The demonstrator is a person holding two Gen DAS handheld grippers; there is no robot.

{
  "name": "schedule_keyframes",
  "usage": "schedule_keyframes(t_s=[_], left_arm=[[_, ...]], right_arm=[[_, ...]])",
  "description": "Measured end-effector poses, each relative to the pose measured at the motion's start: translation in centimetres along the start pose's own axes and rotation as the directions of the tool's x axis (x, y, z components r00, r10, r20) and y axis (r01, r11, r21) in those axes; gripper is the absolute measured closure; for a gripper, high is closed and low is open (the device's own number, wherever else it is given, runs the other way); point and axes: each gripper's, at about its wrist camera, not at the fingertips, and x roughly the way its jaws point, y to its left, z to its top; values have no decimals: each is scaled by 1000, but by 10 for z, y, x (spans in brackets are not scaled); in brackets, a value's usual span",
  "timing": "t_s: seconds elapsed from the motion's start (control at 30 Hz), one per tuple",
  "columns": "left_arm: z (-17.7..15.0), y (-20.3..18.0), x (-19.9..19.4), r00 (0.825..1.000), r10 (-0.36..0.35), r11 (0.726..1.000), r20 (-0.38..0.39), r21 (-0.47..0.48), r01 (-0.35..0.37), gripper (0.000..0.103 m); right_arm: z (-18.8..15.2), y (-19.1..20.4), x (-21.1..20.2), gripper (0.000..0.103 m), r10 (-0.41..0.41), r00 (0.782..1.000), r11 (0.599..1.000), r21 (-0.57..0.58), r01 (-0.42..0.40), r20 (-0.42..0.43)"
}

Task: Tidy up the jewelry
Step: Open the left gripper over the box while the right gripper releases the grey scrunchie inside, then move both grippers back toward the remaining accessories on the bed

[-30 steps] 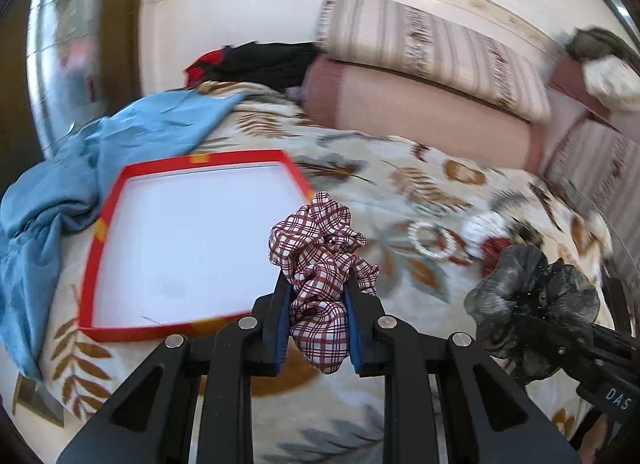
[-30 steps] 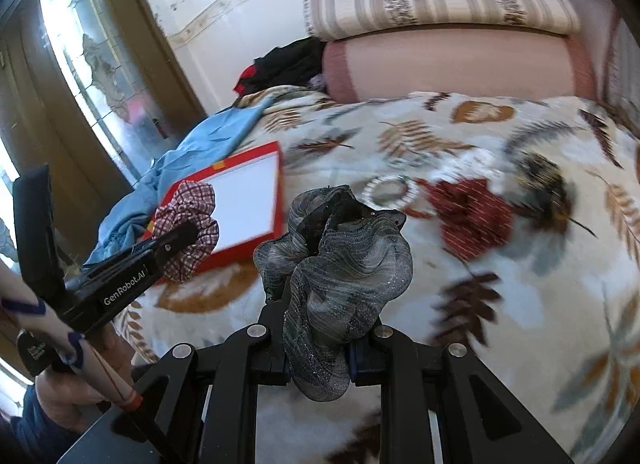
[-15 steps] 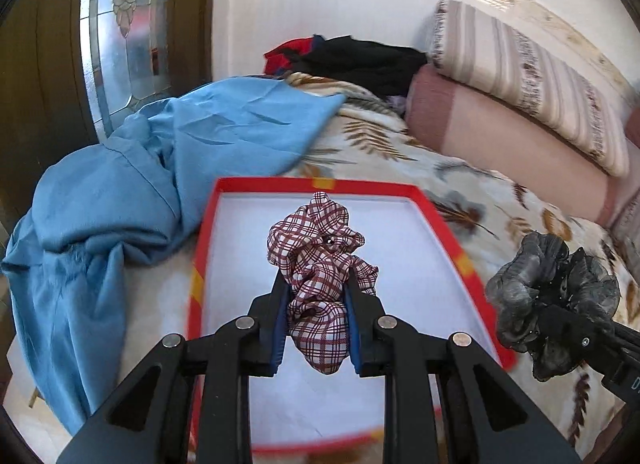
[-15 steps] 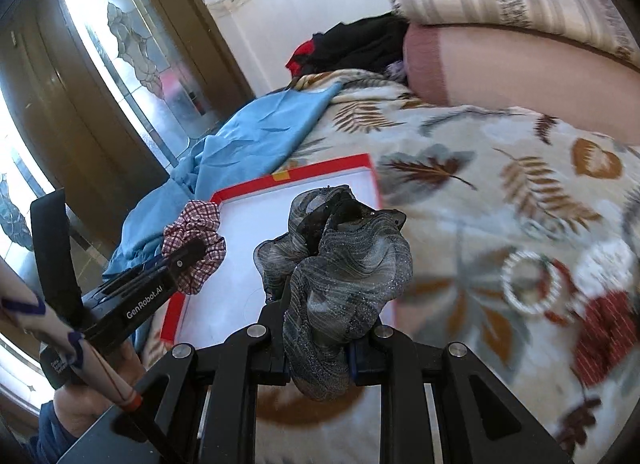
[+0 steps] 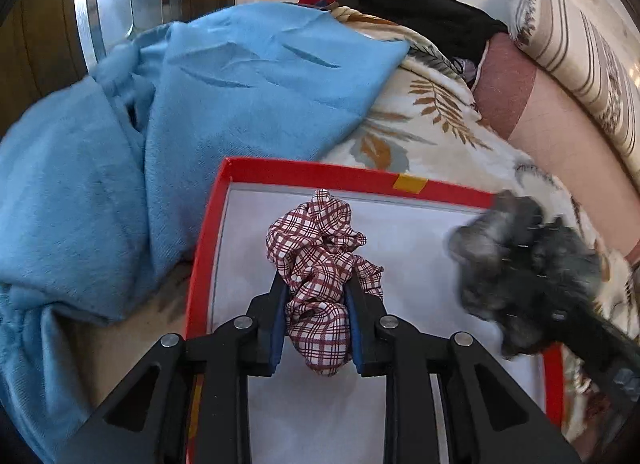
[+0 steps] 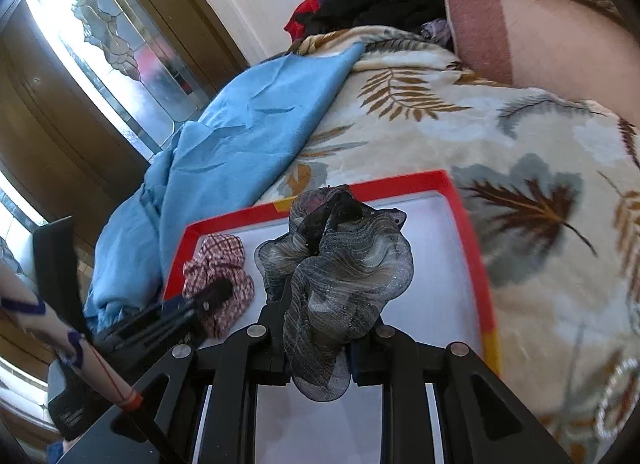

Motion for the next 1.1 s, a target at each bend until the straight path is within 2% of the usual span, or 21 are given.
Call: schedule_keyframes(t_s=[0.07, 0.1, 0.17, 0.2, 0.23, 0.27, 0.3, 0.37, 0.47, 0.57, 0.6, 0.73, 0.83, 0.97, 1.1], left_arm=[[3, -2, -1, 999, 14, 1000, 29, -1, -14, 77], [4, -3, 0, 998, 42, 999, 43, 5, -43, 71], [4, 0, 2, 998, 39, 999, 47, -3, -39, 61], [5, 1, 4, 998, 38, 999, 45, -7, -38, 54], [5, 4, 5, 998, 34, 999, 44, -17, -33, 50], [5, 7, 4, 998, 23, 999, 50, -30, -21, 45], [5, 10, 1, 998, 4, 999, 60, -40, -1, 45], [4, 13, -2, 997, -7, 999, 74, -48, 11, 43], [-1, 15, -14, 997, -39, 998, 69, -44, 42, 41], [-15, 20, -31, 993, -42, 997, 110, -61, 49, 29], [-22, 20, -33, 993, -53, 996, 109, -68, 60, 28], [-38, 14, -42, 992, -10, 999, 125, -38, 14, 29], [-45, 16, -47, 994, -26, 998, 110, -45, 31, 29], [-63, 8, -58, 994, -35, 999, 108, -6, 35, 29], [-77, -1, -75, 989, -49, 999, 138, 18, 47, 29]], right_arm=[[8, 2, 15, 80, 20, 1000, 1000, 13, -20, -6], [10, 2, 21, 80, 23, 1000, 1000, 15, -23, -11], [15, 4, 31, 74, 12, 1000, 1000, 19, -12, -16], [16, 4, 34, 59, 14, 1000, 1000, 21, -14, -18], [16, 4, 35, 52, 16, 1000, 1000, 23, -16, -23], [15, 4, 35, 39, 10, 1000, 1000, 20, -9, -18], [14, 3, 33, 28, 4, 1000, 1000, 15, -4, -8], [12, 2, 26, 20, -15, 1000, 1000, 7, 14, 16], [4, -3, 12, 20, -12, 999, 1000, 16, 11, 32], [-9, -1, 2, 18, -24, 998, 1000, 2, 24, 53], [-12, 0, 1, 18, -34, 998, 999, -3, 34, 56], [-19, 4, -4, 18, -62, 996, 998, -22, 64, 59], [-25, 2, -10, 18, -68, 997, 998, -12, 69, 44], [-46, 1, -27, 18, -77, 996, 997, 7, 77, 50], [-64, -5, -46, 18, -76, 995, 996, 53, 73, 66]])
